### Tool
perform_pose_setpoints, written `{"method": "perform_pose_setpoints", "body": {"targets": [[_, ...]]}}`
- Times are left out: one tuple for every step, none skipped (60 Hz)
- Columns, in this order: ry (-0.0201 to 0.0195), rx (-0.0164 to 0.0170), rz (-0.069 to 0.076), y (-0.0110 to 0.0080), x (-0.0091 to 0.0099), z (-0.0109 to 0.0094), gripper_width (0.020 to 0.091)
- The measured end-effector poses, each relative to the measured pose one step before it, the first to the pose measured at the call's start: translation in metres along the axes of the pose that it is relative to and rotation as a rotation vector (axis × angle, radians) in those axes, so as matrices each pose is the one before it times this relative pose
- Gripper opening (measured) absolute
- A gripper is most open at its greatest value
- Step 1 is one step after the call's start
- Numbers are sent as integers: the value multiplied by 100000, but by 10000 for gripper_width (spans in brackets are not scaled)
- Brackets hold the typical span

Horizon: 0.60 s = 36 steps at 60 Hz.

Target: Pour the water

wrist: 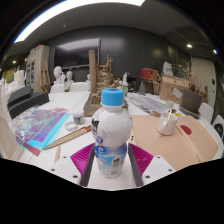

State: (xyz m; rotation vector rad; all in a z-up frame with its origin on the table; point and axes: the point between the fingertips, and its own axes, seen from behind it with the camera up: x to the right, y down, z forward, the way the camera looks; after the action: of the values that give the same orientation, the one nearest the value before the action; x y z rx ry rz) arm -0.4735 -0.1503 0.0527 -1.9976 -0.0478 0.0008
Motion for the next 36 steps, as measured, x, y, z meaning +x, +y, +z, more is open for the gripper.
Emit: {"method": "perform_pose_setpoints", "body": {"targets": [[309, 132, -137, 56, -20, 164, 591], [-89, 247, -158, 7, -77, 116, 555], [-478, 579, 62, -74, -127, 66, 531], [61, 622, -95, -87, 46, -3, 531], [-6, 499, -132, -61, 15, 5, 527], [-223, 86, -209, -7, -40, 164, 516], [-439, 216, -176, -10, -50, -70, 507], [-465, 297, -217, -26, -53, -25, 499], [-516, 135, -54, 26, -64, -12, 487], [-290, 153, 16, 28, -16, -15, 477], [-20, 144, 176, 0, 24, -25, 464], [58, 21, 184, 13, 49, -31, 445], [66, -108, 124, 30, 33, -16, 432], [-23, -161, 91, 12, 9, 18, 416], [-155, -303, 77, 14, -8, -7, 405], [-154, -340, 95, 14, -16, 4, 392], [-115, -400, 183, 3, -4, -28, 393], [-148, -363, 142, -14, 3, -19, 381], [-237, -111, 69, -76, -24, -31, 381], [-343, -106, -59, -99, -23, -22, 380], [-394, -220, -251, -107, -42, -26, 380], [-252, -99, -177, -187, -17, -26, 382], [-321, 421, 249, -227, 73, 10, 383], [-299, 258, 220, -353, -22, -34, 381], [-409, 242, 377, -368, -34, -25, 381], [-485, 301, 634, -414, -28, -33, 382], [-413, 502, 1118, -511, 10, -36, 382], [-420, 645, 1504, -570, 38, -8, 381], [-545, 460, 1704, -561, -79, 35, 381], [-906, 456, 2063, -636, -16, 22, 382], [-881, 432, 2382, -687, 19, 48, 381], [-813, 544, 2759, -723, 71, 122, 381], [-804, 419, 2965, -727, 119, 189, 381], [-1053, 371, 3307, -769, 24, 141, 381], [-1147, 276, 3542, -757, 21, 164, 381], [-1165, 363, 3766, -768, 42, 186, 379]]}}
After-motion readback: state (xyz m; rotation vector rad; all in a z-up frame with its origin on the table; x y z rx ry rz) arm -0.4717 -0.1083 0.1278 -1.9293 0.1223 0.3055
